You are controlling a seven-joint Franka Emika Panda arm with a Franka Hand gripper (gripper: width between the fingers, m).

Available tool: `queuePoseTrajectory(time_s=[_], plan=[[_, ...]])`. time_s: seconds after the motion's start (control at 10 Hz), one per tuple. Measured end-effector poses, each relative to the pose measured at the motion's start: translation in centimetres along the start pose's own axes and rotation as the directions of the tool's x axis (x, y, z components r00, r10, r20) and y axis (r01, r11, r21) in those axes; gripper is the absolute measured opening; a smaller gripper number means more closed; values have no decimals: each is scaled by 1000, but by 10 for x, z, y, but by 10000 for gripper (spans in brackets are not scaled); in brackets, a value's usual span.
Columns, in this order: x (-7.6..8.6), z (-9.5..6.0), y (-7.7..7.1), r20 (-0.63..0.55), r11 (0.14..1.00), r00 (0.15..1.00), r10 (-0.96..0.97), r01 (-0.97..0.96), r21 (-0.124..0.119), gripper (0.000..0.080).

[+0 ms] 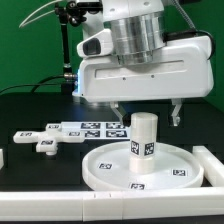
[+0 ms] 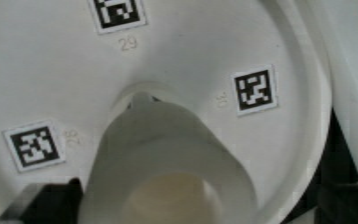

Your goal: Assemble round table

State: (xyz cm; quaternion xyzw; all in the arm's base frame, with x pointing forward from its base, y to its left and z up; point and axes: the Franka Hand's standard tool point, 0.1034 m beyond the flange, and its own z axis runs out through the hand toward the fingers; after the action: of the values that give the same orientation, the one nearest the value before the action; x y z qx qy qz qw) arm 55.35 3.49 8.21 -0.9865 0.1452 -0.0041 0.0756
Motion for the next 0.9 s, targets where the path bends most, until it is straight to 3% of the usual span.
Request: queuePoseTrajectory(time_s=[0.2,0.9], plan=[[1,0,-4,-13,969,969,-247,246,-31,649],[1,1,1,9,766,766,-642,642,-37,649]])
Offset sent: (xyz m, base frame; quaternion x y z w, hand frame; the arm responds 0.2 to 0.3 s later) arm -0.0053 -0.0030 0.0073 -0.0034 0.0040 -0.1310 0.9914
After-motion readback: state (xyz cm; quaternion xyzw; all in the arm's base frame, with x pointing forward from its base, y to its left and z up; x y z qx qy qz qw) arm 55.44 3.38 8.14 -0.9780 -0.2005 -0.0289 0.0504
